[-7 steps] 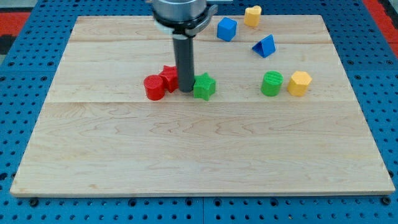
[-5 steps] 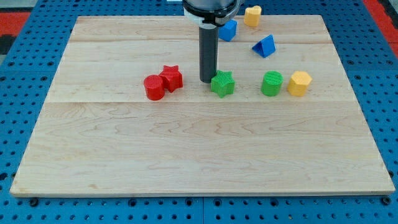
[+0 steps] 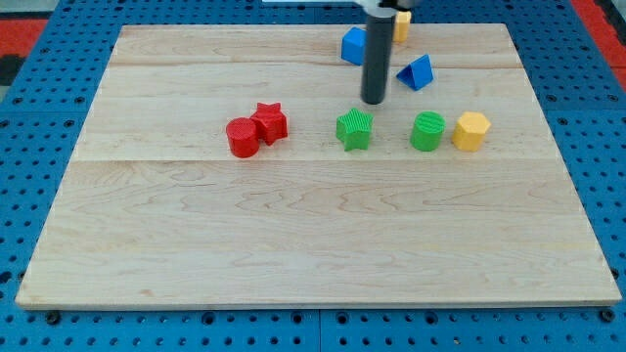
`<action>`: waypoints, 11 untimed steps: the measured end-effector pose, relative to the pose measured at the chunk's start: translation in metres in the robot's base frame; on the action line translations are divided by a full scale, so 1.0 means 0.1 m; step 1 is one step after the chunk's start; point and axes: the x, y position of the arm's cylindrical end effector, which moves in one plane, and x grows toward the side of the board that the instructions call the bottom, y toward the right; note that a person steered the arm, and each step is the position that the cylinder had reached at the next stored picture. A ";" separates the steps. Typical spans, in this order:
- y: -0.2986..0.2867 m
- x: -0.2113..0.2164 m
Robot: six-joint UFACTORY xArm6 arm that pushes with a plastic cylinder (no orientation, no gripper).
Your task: Place the blue cube in between green blocks
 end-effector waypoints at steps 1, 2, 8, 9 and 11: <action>0.71 0.00; 1.07 -0.33; -0.90 -1.07; -1.02 -1.30; -1.70 -0.98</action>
